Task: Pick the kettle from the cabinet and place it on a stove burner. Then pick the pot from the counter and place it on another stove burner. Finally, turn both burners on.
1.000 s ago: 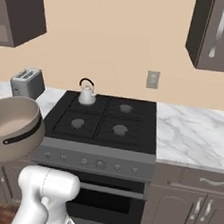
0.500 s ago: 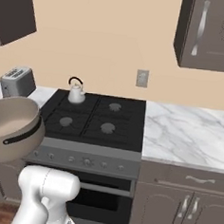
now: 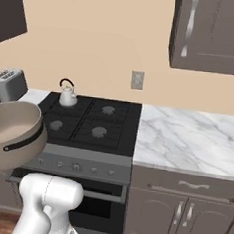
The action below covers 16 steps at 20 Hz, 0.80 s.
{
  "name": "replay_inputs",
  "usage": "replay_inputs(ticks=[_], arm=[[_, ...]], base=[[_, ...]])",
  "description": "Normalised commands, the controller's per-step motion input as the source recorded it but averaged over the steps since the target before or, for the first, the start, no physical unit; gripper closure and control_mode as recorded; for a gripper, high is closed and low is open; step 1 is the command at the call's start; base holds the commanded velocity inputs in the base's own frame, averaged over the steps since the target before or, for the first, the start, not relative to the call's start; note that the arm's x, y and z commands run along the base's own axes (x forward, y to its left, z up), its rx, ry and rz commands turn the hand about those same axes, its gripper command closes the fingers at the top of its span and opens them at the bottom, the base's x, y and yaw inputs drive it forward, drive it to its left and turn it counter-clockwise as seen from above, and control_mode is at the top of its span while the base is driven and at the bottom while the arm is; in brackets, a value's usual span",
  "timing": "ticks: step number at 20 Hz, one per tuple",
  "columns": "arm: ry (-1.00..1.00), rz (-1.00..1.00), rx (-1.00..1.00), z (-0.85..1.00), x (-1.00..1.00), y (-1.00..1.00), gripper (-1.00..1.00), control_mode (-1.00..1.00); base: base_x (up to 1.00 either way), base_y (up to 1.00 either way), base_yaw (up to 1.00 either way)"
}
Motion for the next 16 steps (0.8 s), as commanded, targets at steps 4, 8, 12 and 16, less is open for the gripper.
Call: replay_inputs(ticks=[4, 8, 12, 16], arm=[[0.0, 0.0, 0.0, 0.0, 0.0, 0.0, 1.0, 1.0], [0.0, 0.0, 0.0, 0.0, 0.0, 0.0, 1.0, 1.0], [0.0, 0.0, 0.0, 0.0, 0.0, 0.0, 1.0, 1.0], [0.0, 0.0, 0.0, 0.0, 0.0, 0.0, 1.0, 1.0]], base=[[0.37, -0.25, 0.0], [0.5, -0.16, 0.0], [0.54, -0.15, 0.0], [0.31, -0.26, 0.0]])
